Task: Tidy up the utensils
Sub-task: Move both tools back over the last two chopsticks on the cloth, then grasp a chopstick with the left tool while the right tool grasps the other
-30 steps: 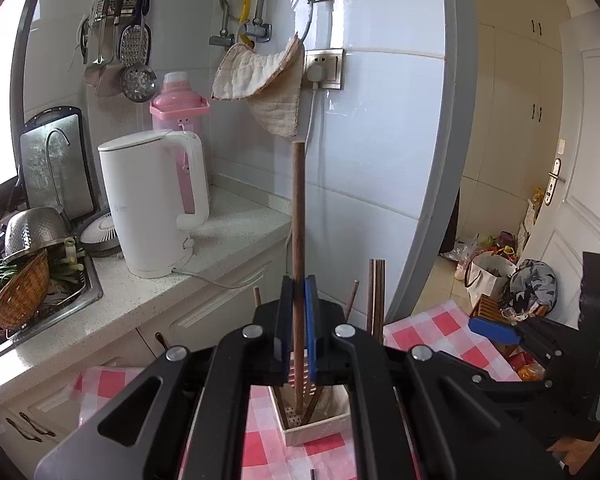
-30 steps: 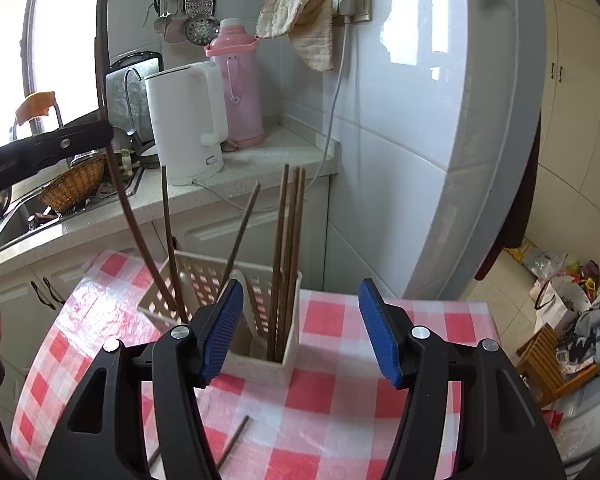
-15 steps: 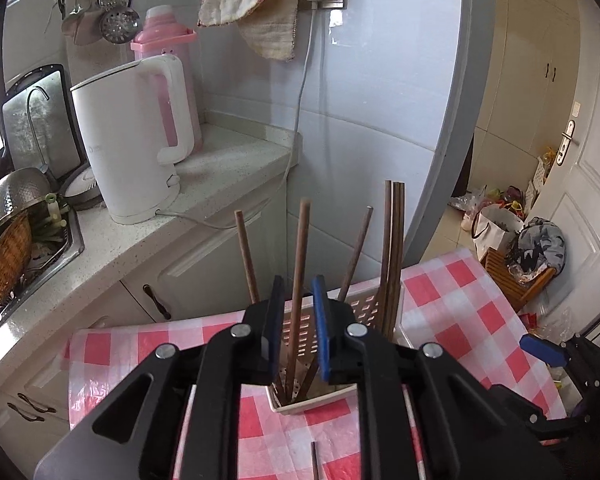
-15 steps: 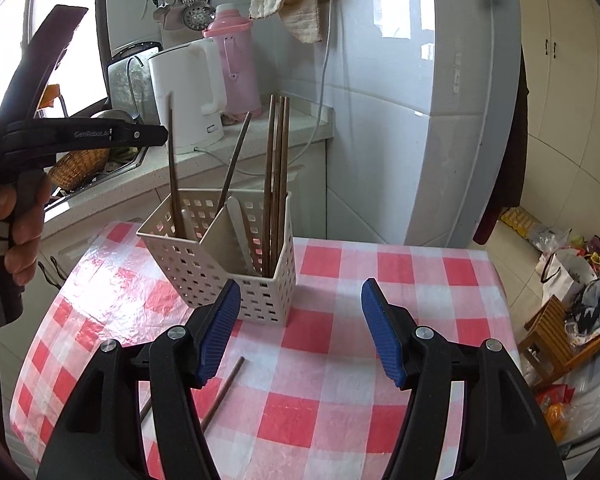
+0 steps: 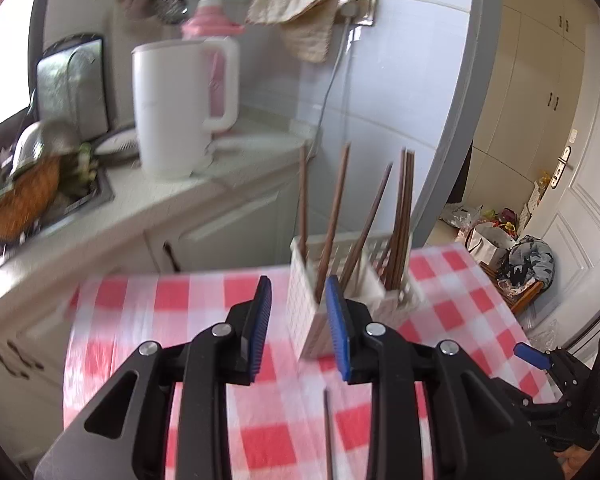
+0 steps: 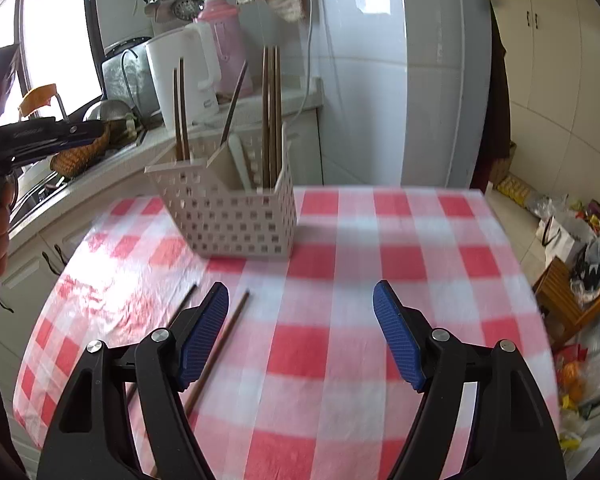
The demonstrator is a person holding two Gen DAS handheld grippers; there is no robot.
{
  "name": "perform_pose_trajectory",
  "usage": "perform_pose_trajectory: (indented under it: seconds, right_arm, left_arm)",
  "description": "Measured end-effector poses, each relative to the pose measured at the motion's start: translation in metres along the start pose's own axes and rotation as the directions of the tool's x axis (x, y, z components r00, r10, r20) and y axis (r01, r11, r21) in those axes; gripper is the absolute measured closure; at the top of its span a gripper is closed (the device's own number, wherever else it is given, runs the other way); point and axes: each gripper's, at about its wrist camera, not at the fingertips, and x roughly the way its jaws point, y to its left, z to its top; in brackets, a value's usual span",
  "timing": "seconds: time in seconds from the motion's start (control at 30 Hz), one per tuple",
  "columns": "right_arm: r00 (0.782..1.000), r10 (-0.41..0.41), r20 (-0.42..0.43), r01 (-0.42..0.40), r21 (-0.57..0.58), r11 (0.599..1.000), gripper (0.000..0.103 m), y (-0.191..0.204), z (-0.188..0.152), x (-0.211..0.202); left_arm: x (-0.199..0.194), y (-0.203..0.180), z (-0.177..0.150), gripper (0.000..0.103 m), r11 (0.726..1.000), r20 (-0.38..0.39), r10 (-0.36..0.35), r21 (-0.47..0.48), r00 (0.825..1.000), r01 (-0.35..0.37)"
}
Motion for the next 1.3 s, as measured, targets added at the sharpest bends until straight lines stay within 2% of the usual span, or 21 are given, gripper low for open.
perform_pose_trajectory:
  seconds: [0.1,0.3,0.4,0.57,0.83,0.97,1.1,1.3]
  right_arm:
    - [1.0,0.004,-0.028,-0.004,0.03,1.0,0.033,0.003,-0.03,0.0]
    - [0.996,-0.041,-0.085,0.045,0.052,0.998,0.033,0.003,-0.08,0.003]
    - [0.993,-0.043,-0.113,0.049,0.051,0.997,0.033,0.003,-0.093,0.007]
    - [0.992,-0.038,-0.119,0.045,0.054,0.998,0.031,0.004,-0.097,0.009]
    - [0.991,-0.03,-0.13,0.038,0.059,0.998,0.03,0.002,-0.097,0.015]
    - [0.991,-0.016,-0.132,0.024,0.054,0.998,0.03,0.005,-0.096,0.017]
    - [0.991,-0.011,-0.132,0.018,0.048,0.999,0.029,0.011,-0.092,0.02]
    - [0.992,-0.002,-0.128,0.007,0.038,0.999,0.03,0.03,-0.085,0.029]
  left_arm:
    - [-0.008,0.016,-0.048,0.075,0.999,-0.031,0.002,-0.039,1.0,-0.003]
    - [-0.002,0.026,-0.142,0.075,0.997,-0.134,-0.029,-0.081,0.991,0.018]
    - [0.008,0.017,-0.167,0.075,0.996,-0.172,-0.065,-0.072,0.983,0.053]
    - [0.028,-0.007,-0.174,0.075,0.997,-0.212,-0.08,-0.014,0.974,0.079]
    - [0.066,-0.035,-0.171,0.076,0.996,-0.253,-0.028,0.079,0.967,0.05]
    - [0.082,-0.04,-0.171,0.083,0.994,-0.274,-0.009,0.099,0.962,0.038]
    - [0.086,-0.044,-0.173,0.096,0.991,-0.275,0.017,0.134,0.961,0.021]
    - [0.077,-0.029,-0.178,0.097,0.995,-0.28,0.019,0.103,0.96,0.01]
